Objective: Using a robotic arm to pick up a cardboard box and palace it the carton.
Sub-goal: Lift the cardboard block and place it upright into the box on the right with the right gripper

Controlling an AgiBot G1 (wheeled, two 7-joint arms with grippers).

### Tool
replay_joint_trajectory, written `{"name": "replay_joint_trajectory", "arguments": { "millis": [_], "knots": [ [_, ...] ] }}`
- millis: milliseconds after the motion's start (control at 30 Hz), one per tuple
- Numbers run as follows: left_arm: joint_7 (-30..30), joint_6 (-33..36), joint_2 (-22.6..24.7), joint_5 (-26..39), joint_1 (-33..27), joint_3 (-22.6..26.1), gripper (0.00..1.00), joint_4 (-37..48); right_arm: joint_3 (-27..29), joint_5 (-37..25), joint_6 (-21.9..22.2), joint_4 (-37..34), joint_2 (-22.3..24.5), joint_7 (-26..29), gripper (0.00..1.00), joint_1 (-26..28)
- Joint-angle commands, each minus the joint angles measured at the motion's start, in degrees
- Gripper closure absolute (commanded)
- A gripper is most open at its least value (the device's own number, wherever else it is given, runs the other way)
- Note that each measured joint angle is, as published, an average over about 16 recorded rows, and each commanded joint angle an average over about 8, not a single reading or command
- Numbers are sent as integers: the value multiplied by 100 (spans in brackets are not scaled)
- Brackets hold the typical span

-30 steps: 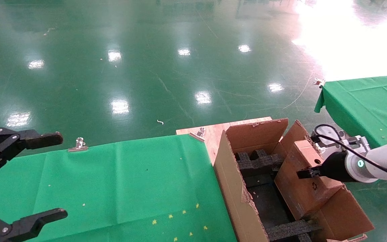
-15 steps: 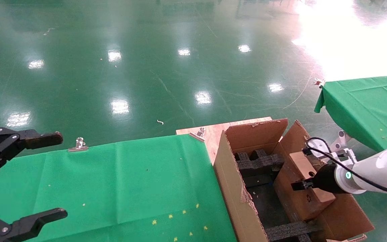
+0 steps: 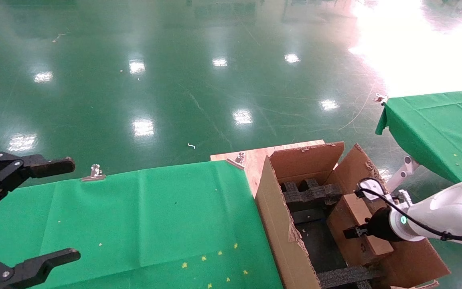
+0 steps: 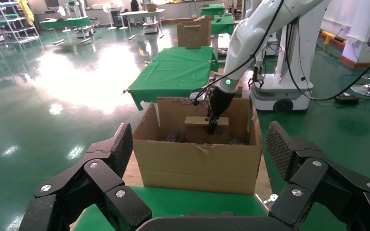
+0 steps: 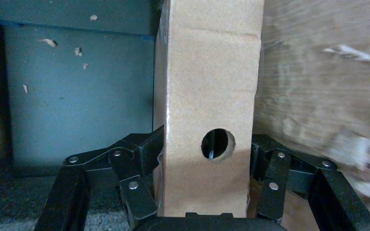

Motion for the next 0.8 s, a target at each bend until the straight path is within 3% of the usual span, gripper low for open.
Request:
{"name": "replay_joint_trajectory", "arguments": {
  "millis": [33,233,267,500,533,800],
  "knots": [
    [0,0,0,0,0,1,0,0,-7,103,77,-147,-80,-81,100,-98],
    [1,-1,-1,-2,-1,2,0,0,1,484,170,-464,-274,-452,99,-324],
    [1,-1,-1,-2,-1,3,0,0,5,546,176,-505,-297,-517,95,-351],
    [3,-3,-2,-3,0,3,0,1,28,808,219,-709,-395,-813,9,-475],
    [3,-3,-2,-3,0,3,0,1,30,821,223,-721,-401,-825,1,-483],
    [3,-3,-2,-3,0,3,0,2,32,828,220,-700,-392,-803,0,-481]
  ]
}}
